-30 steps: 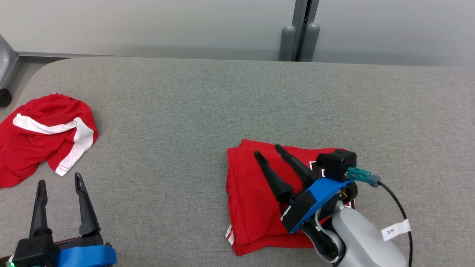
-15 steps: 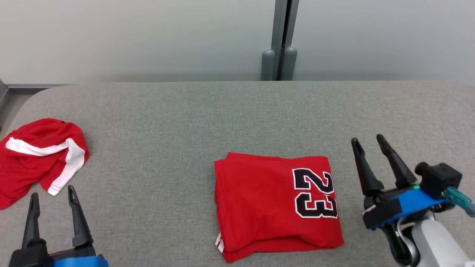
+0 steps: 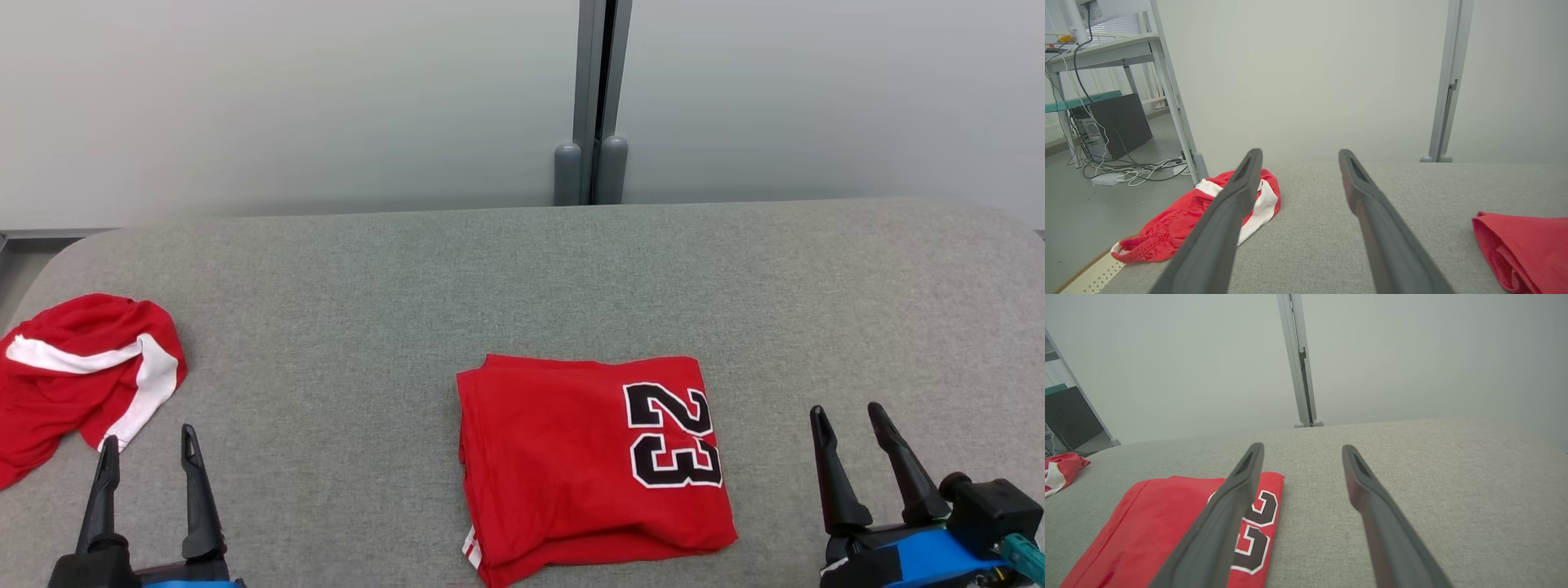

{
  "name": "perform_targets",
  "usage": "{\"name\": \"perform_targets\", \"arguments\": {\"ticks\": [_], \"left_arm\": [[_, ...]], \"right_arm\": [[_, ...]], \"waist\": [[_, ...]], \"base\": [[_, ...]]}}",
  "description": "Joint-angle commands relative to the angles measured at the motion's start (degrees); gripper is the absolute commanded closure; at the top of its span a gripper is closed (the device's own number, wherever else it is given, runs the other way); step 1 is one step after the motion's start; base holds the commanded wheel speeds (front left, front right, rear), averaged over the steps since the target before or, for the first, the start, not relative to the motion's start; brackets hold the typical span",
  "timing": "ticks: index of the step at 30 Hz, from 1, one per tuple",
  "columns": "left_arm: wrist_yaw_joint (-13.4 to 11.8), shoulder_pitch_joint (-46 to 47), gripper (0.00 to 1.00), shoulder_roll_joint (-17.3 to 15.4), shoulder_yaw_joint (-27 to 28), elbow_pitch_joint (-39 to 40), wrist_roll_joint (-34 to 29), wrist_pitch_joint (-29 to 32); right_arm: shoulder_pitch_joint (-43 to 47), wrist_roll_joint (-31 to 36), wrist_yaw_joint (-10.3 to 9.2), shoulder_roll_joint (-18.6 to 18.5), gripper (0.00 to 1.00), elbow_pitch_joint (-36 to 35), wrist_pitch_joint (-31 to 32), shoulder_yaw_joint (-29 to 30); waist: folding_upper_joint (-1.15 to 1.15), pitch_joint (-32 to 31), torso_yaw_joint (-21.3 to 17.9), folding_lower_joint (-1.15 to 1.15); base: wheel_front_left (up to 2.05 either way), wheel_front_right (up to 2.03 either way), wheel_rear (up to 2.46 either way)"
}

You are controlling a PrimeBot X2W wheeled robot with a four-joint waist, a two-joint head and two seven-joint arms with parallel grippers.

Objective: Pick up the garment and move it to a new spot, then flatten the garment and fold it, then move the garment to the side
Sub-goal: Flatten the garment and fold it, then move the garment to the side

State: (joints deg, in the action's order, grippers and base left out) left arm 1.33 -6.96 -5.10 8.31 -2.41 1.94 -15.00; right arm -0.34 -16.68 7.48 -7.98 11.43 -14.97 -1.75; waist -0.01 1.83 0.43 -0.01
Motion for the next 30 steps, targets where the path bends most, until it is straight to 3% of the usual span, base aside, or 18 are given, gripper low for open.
{"name": "perform_targets", "arguments": {"ticks": [1, 14, 30], "left_arm": [[0.12, -0.46, 0.00, -0.34, -0.26, -0.20, 0.00, -0.25], [2.65, -1.24, 0.00, -1.76, -2.79, 1.61, 1.12, 3.59], [2.67, -1.77, 0.00, -2.59, -3.77, 4.11, 2.77, 8.25]], "right_arm": [[0.95, 0.28, 0.02, 0.14, 0.00, -0.48, -0.22, 0.18], [4.64, 4.65, 0.02, 2.82, 0.00, -3.67, 3.30, 0.52], [5.65, 6.42, 0.02, 3.77, 0.00, -5.64, 7.57, 0.81]], "waist": [[0.01, -0.34, -0.21, 0.01], [0.01, -2.72, 0.64, 0.01], [0.01, -3.29, 1.12, 0.01]], "base": [[0.00, 0.00, 0.00], [0.00, 0.00, 0.00], [0.00, 0.00, 0.00]]}}
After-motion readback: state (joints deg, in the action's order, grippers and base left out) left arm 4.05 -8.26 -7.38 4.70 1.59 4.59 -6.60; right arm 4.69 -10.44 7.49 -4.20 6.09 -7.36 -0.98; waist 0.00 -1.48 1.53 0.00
